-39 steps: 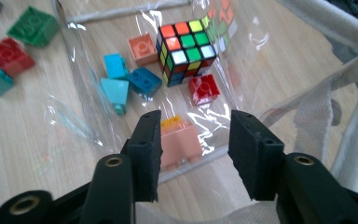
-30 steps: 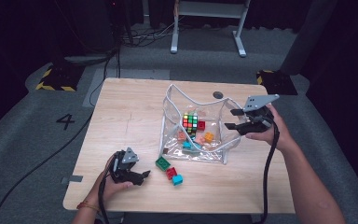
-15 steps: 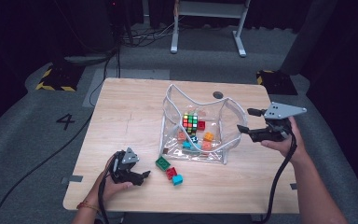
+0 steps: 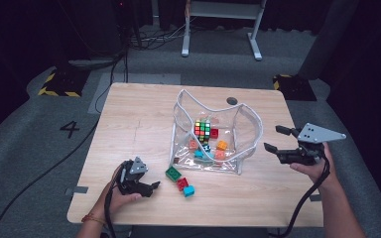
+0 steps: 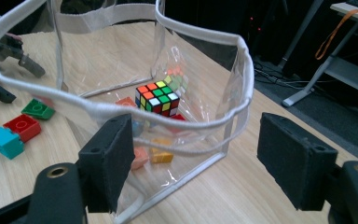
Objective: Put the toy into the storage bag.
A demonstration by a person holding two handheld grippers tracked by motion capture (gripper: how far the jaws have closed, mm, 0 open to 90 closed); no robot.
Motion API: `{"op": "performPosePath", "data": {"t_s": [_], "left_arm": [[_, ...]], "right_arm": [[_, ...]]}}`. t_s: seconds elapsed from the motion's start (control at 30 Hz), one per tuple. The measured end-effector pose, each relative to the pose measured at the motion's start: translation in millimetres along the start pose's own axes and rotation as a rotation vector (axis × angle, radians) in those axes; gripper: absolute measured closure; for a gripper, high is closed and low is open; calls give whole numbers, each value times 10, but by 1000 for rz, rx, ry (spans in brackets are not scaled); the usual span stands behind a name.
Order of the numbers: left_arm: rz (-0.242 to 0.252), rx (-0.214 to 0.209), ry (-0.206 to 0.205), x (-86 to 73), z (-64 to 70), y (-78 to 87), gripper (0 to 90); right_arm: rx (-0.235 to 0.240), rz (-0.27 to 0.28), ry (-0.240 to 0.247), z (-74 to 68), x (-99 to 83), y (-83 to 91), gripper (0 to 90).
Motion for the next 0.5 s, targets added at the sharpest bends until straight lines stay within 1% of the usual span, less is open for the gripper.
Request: {"op": "performPosePath", "data": {"t_s": [0.03, 0.1, 0.17, 0.3, 0.43, 0.47, 0.5], "left_arm": [[0, 0, 0, 0, 0, 0, 144], [0, 0, 0, 0, 0, 0, 144], [0, 0, 0, 0, 1, 0, 144], [0, 0, 0, 0, 0, 0, 144], [0, 0, 0, 0, 1, 0, 144], [0, 0, 0, 0, 1, 0, 144], [0, 0, 0, -1, 1, 0, 144]], "right_arm": [[0, 1, -10, -12, -30, 3, 275], [-2, -1, -7, -30, -89, 1, 276], [8, -11, -17, -65, -151, -9, 276], [18, -37, -6, -138, -275, -64, 278], [43, -64, -9, -231, -395, -146, 279], [45, -74, -3, -250, -423, -166, 279], [50, -73, -3, -265, -440, -183, 280]]}}
Point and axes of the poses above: each handheld gripper's, and its own axes: y roughly backward along the jaws, x roughly out of its top, z roughly to its right, the point moved 3 cm from there along -y, roughly forward along the jaws
